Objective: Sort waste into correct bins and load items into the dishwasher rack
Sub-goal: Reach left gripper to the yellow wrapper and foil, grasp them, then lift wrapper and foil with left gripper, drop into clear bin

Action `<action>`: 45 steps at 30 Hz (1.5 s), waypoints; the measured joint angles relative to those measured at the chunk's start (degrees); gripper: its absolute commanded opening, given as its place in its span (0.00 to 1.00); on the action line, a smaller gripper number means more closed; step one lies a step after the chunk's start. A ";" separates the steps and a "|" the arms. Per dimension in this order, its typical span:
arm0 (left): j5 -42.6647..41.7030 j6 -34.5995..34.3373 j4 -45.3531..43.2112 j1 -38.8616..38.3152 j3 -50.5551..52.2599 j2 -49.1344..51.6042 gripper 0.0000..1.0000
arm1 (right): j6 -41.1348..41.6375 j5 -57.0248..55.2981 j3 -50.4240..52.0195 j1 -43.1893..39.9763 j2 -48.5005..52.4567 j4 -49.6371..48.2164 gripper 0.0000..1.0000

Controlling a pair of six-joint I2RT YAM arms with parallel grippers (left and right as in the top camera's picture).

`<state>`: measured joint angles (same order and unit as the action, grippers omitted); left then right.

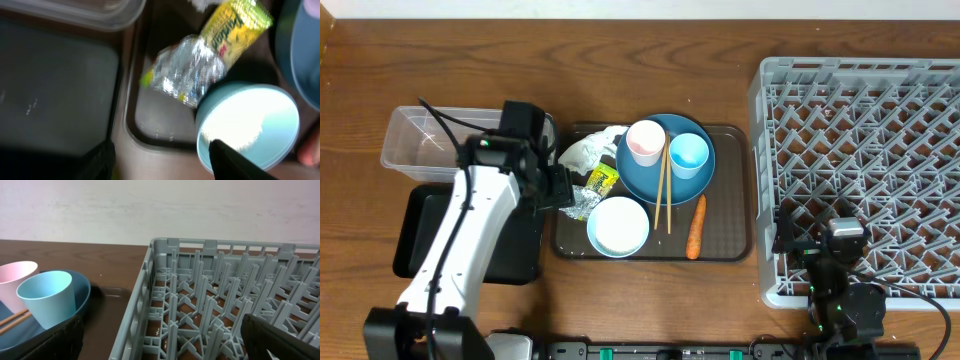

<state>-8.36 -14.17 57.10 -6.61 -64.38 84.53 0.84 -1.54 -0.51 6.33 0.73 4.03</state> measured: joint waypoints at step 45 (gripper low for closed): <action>4.96 -2.82 -32.76 -2.25 22.10 -7.13 0.06 | 0.00 0.00 0.02 0.00 0.00 0.00 0.99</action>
<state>-3.40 -16.99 24.34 -8.86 -42.28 77.41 0.84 -1.54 -0.49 6.33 0.73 4.03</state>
